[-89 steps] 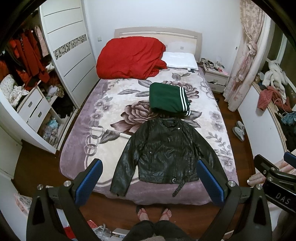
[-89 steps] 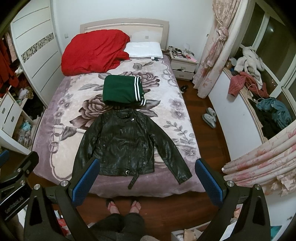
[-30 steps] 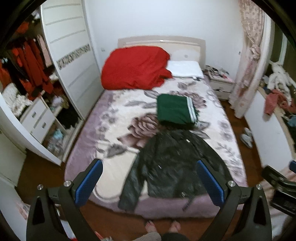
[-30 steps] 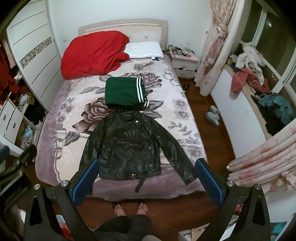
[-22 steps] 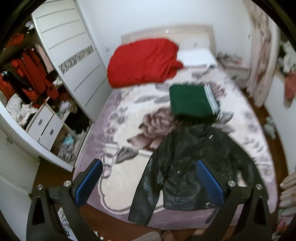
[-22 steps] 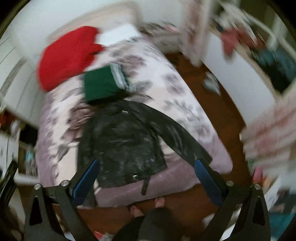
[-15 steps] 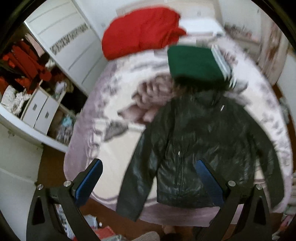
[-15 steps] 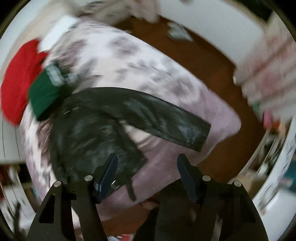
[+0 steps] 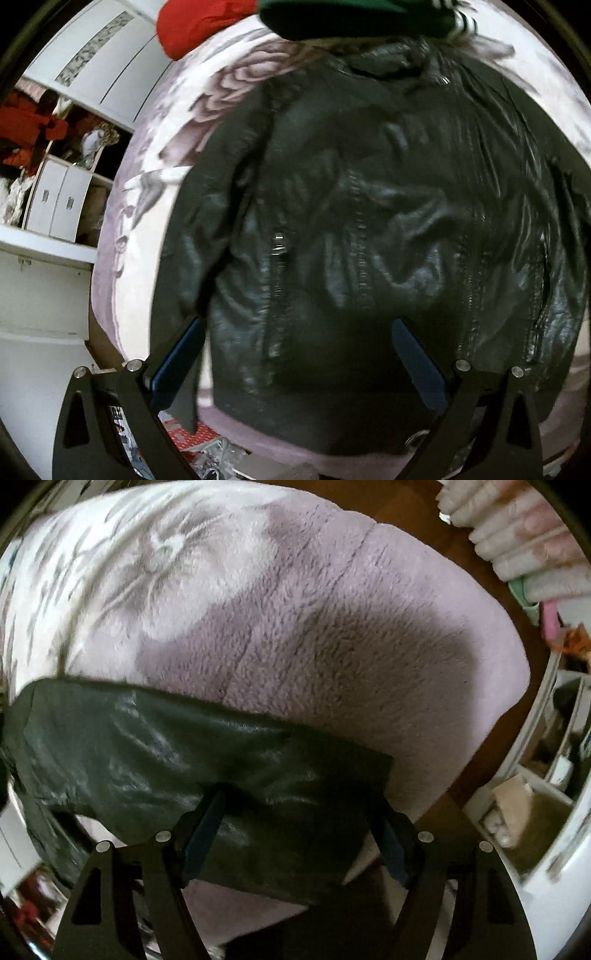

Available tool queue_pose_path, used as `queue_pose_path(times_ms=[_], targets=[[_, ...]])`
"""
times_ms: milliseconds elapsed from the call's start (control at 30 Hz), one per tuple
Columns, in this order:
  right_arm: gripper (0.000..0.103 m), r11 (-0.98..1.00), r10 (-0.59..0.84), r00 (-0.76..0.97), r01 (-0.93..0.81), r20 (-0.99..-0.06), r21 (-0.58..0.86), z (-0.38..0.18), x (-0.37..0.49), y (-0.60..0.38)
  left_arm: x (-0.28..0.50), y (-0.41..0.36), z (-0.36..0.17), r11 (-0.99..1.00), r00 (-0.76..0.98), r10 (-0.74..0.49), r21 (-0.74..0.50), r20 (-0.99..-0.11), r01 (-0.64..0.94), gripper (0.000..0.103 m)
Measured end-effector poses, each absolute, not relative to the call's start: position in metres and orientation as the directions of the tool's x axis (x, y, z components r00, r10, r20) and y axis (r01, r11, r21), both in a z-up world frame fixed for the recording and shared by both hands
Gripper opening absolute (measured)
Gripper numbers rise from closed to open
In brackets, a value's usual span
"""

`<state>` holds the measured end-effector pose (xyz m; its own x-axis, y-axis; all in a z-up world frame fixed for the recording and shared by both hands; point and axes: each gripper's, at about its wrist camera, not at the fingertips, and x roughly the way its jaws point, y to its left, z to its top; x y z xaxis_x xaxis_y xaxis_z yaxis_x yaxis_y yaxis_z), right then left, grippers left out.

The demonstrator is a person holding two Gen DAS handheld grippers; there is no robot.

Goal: Fold large clothes

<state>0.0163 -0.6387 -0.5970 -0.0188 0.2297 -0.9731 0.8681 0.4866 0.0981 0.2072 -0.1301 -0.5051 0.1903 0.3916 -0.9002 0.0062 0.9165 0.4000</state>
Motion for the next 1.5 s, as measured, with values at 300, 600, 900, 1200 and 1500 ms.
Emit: queue_pose_path(times_ms=[300,600,900,1200,1500], targets=[[0.008,0.576,0.007,0.083,0.814,-0.997,0.072,-0.522,0.016,-0.681,0.216,-0.180,-0.521,0.915,0.221,0.352,0.384,-0.910,0.124,0.103],[0.053,0.452,0.090,0.180,0.869,-0.980,0.201,-0.542,0.044,-0.721,0.228,-0.183,-0.561,0.933,0.157,0.338,0.352,-0.928,0.073,0.103],[0.057,-0.093,0.275,0.668,0.734,-0.691,0.673,-0.631,-0.033,-0.663,0.223,-0.173,-0.589,0.962,0.179,0.258,0.269,-0.949,0.039,0.103],[0.005,-0.230,-0.008,0.819,0.557,-0.574,0.798,-0.668,0.023,-0.657,0.223,-0.158,-0.591,0.988,0.134,0.152,0.152,-0.979,-0.013,0.103],[0.005,0.081,-0.014,0.779,0.626,-0.627,0.776,-0.536,0.068,-0.665,0.226,-0.117,-0.560,0.979,0.169,0.137,0.108,-0.976,-0.174,0.103]])
